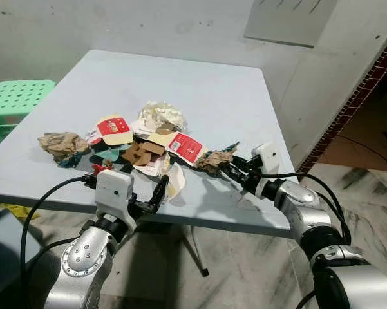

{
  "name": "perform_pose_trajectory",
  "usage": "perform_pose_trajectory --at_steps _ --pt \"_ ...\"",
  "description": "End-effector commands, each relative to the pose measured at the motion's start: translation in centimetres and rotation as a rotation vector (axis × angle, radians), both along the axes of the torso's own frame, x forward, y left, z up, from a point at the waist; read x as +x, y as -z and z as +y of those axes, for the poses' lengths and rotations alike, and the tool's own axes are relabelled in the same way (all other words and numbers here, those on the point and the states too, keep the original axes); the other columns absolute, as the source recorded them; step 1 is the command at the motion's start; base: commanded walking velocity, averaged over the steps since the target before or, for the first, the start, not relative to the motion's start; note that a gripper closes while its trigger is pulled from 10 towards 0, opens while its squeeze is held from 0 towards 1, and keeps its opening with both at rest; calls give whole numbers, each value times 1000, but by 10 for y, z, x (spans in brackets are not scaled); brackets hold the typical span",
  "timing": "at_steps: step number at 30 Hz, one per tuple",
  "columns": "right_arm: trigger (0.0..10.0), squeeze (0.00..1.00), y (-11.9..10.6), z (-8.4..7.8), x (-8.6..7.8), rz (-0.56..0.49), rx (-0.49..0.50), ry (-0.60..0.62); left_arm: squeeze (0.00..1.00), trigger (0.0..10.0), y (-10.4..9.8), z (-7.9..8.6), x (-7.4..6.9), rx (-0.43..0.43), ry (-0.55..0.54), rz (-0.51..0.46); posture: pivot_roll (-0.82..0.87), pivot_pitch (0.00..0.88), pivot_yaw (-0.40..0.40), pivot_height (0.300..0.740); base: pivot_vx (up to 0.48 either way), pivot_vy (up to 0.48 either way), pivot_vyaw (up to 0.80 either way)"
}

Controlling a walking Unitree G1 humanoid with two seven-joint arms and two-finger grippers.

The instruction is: Picking trash to rubbish bin

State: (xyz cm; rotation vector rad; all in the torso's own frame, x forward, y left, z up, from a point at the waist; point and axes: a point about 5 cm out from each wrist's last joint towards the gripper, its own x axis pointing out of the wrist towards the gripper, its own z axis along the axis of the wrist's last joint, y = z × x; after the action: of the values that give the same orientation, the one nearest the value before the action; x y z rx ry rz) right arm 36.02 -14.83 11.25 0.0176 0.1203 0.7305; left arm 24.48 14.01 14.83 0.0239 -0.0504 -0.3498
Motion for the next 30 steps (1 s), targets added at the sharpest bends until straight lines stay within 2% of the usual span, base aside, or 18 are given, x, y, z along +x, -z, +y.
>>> perform_pose_trajectory --at_steps 1,13,24,30 --pt "0 0 -1 -6 0 -10 11 11 0 10000 -2 -1 1 1 -1 -6 68 97 -94 740 0 0 0" --pt "0 0 -3 -6 0 -24 25 8 0 10000 -2 0 4 2 -3 -11 70 88 -93 740 0 0 0" --pt "0 0 -15 -12 -5 -133 119 57 0 10000 -5 -2 14 -5 2 -29 63 46 -83 740 0 0 0" --pt "0 0 -22 -21 -15 -225 162 145 0 10000 -7 -8 29 -20 15 -44 42 0 -71 740 0 0 0"
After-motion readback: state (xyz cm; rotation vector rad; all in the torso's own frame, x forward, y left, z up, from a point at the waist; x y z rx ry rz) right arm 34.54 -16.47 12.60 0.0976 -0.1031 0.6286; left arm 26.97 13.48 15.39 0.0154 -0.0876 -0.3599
